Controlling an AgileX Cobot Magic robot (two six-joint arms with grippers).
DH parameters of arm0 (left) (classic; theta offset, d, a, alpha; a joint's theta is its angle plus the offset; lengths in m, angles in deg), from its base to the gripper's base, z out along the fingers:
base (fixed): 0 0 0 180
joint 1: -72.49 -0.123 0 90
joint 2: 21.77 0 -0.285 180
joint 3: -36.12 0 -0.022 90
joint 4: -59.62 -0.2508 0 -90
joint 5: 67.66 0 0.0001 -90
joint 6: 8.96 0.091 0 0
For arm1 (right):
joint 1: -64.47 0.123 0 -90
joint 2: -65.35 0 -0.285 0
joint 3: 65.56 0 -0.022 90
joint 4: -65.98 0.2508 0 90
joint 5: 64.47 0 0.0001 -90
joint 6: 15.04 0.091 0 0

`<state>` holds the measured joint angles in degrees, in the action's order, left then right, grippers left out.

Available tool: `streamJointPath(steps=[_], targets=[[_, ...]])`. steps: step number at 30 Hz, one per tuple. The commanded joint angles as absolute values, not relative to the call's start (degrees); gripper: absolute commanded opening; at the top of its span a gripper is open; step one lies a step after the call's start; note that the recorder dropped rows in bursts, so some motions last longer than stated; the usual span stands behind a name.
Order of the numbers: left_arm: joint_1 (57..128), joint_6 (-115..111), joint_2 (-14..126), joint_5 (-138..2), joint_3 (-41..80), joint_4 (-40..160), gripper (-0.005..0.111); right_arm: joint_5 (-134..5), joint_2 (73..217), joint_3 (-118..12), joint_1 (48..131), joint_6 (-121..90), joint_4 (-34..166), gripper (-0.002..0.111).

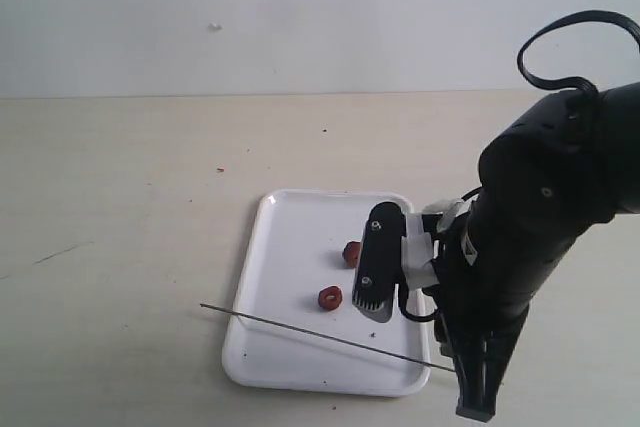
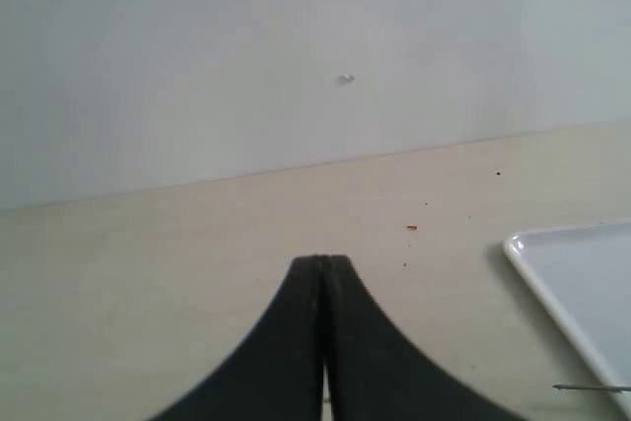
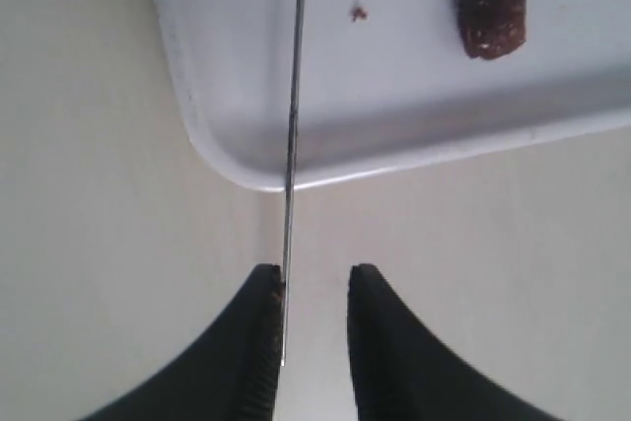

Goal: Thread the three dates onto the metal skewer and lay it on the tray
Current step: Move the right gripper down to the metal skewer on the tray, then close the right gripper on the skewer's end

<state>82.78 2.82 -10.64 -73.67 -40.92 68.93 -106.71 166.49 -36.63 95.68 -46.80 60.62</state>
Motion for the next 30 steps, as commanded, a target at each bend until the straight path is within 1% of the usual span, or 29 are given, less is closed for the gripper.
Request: streamJointPath(steps=[1, 3, 5, 8, 16, 30], targets=[[83.2, 2.7, -10.3, -73.4, -41.1, 69.4, 0.0, -105.2, 166.9, -36.9, 95.8, -46.4, 62.3, 0.03], [83.2, 2.7, -10.3, -73.4, -41.1, 69.4, 0.0, -105.3, 168.3, -37.5, 95.8, -46.7, 62.7, 0.036], [83.2, 2.7, -10.3, -73.4, -41.1, 69.4, 0.0, -105.2, 169.6, -37.9, 95.8, -48.8, 64.5, 0.038], [83.2, 2.7, -10.3, -73.4, -41.1, 69.4, 0.0, -102.3, 171.6, -37.9, 95.8, -53.5, 69.1, 0.038], [83.2, 2.7, -10.3, -73.4, -41.1, 69.4, 0.0, -97.0, 173.5, -38.1, 95.8, -53.9, 68.9, 0.038], [83.2, 2.7, -10.3, -73.4, -41.1, 69.4, 0.0, -94.3, 178.5, -38.1, 95.8, -53.8, 68.7, 0.038]])
